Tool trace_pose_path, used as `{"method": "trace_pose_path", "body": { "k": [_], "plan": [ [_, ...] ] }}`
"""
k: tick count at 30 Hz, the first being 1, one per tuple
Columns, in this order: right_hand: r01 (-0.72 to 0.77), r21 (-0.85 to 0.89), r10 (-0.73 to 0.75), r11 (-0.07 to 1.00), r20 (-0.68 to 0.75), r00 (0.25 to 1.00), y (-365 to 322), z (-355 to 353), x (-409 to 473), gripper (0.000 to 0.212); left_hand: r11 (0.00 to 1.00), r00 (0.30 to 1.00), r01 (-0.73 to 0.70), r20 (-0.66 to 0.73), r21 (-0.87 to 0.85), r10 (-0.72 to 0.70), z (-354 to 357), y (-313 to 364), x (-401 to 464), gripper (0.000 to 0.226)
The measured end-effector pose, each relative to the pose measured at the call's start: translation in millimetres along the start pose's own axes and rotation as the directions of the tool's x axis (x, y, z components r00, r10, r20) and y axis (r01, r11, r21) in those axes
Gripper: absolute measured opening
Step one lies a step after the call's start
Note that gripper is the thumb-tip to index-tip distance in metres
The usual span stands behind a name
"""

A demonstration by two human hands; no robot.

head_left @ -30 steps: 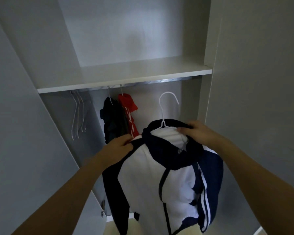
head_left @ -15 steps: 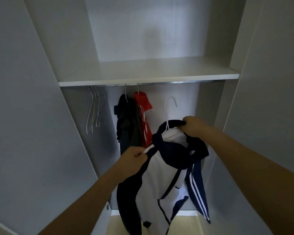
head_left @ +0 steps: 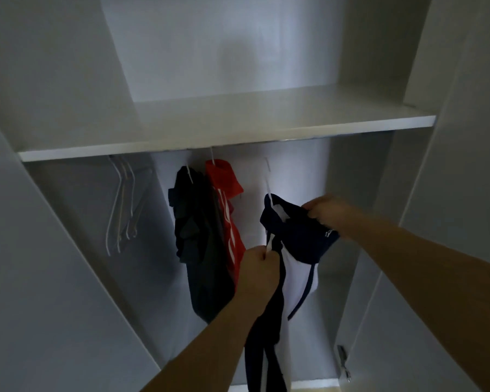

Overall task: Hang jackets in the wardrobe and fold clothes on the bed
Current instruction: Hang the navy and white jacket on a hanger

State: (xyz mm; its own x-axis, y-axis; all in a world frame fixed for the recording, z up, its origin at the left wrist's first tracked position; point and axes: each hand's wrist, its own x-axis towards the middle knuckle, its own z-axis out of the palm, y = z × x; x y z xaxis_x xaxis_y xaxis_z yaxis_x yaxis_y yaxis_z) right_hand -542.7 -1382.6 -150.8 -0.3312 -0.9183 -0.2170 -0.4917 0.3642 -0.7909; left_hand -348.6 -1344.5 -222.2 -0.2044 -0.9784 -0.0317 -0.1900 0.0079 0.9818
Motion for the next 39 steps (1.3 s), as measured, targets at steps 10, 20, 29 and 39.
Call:
{"method": "trace_pose_path", "body": {
  "k": [10,20,29,39],
  "plan": [
    [0.218,-0.011,-0.217,0.976,0.088,0.972,-35,32,122,0.040,0.991,0.959,-0.106,-0.254,0.078,0.122,24,-2,157,0.047],
    [0.339,-0.136,-0.316,0.931,0.169,0.934,-27,28,173,0.052,0.913,0.944,0.236,-0.303,0.334,-0.133,17,12,244,0.028],
    [0.285,-0.191,-0.263,0.939,0.132,0.956,26,12,107,0.054,0.548,0.990,0.108,-0.142,0.830,0.021,18,33,191,0.034],
    [0.047,-0.270,-0.082,0.962,-0.120,0.989,75,-14,-85,0.057,0.358,0.846,-0.507,0.372,0.784,0.383,35,2,45,0.037]
  ]
}}
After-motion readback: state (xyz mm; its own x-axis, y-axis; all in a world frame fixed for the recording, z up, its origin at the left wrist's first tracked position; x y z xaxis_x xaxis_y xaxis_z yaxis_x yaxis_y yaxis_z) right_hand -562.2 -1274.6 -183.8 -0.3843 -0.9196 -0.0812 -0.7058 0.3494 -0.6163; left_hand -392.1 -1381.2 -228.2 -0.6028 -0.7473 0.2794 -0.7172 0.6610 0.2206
